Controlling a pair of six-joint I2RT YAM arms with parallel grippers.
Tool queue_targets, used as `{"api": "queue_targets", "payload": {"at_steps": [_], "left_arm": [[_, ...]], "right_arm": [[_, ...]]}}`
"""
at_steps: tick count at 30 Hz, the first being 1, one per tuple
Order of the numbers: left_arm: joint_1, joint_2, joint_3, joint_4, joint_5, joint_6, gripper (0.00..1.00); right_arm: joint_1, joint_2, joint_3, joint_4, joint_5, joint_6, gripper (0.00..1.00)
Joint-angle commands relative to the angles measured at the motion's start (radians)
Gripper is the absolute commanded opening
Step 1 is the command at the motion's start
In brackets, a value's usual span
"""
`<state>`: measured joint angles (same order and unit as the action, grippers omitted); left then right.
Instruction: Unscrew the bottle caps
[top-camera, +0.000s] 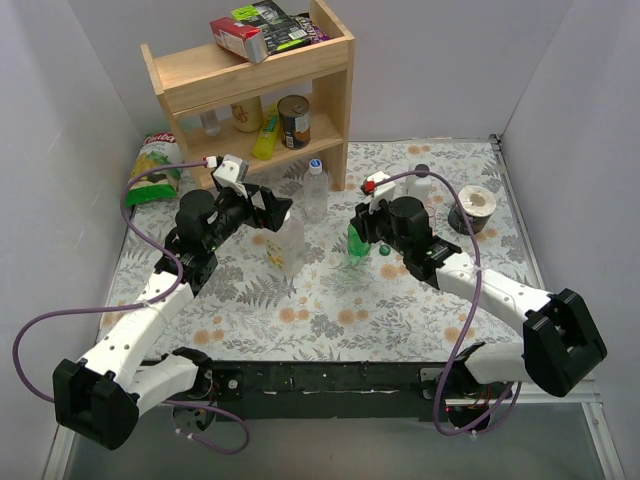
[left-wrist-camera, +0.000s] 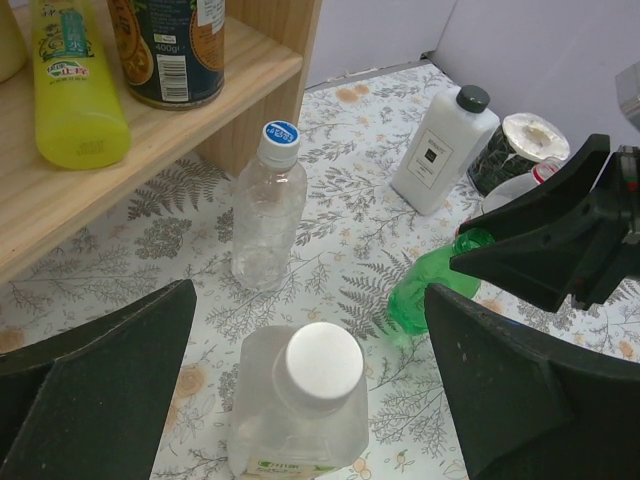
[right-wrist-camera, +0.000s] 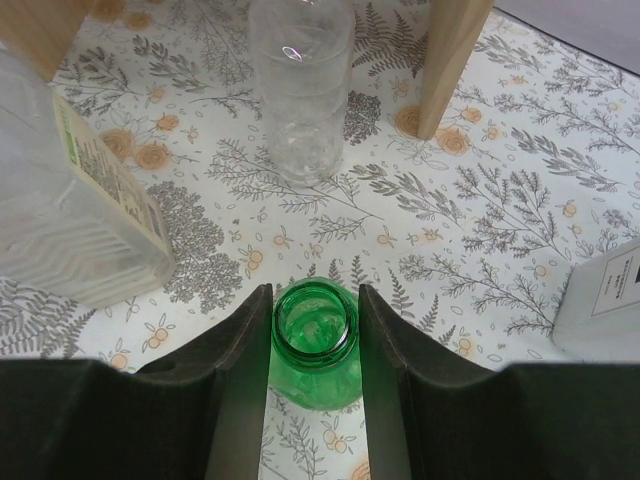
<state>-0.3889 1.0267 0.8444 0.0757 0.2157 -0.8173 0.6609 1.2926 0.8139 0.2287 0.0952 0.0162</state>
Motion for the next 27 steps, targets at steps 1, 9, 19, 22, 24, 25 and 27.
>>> {"api": "queue_targets", "payload": {"at_steps": [1,9,19,22,24,25,27], "left_arm": [[0.004,-0.016,-0.011,0.033,-0.021,0.02,0.98],[0.004,-0.022,-0.016,0.03,-0.021,0.03,0.98],[0.004,-0.037,-0.018,0.029,-0.01,0.029,0.98],[0.004,-0.036,-0.021,0.033,-0.003,0.021,0.98],[0.004,-0.033,-0.021,0.041,0.007,0.017,0.98],[0.004,-0.031,-0.018,0.041,0.008,0.017,0.98],[0.004,-0.025,-0.018,0.042,0.007,0.017,0.98]], "right_arm": [[0.009,0.028,-0.015,0.181,0.052,-0.058,0.01],[0.012,0.082,-0.018,0.144,0.064,-0.05,0.01],[0.016,0.048,0.011,0.029,0.063,-0.024,0.43],[0.014,0.034,0.06,-0.02,0.028,0.001,0.71],[0.016,0.025,0.085,-0.038,-0.012,0.002,0.75],[0.016,0.022,0.114,-0.048,-0.021,0.008,0.76],[0.016,0.019,0.149,-0.086,-0.054,0.016,0.77]]}}
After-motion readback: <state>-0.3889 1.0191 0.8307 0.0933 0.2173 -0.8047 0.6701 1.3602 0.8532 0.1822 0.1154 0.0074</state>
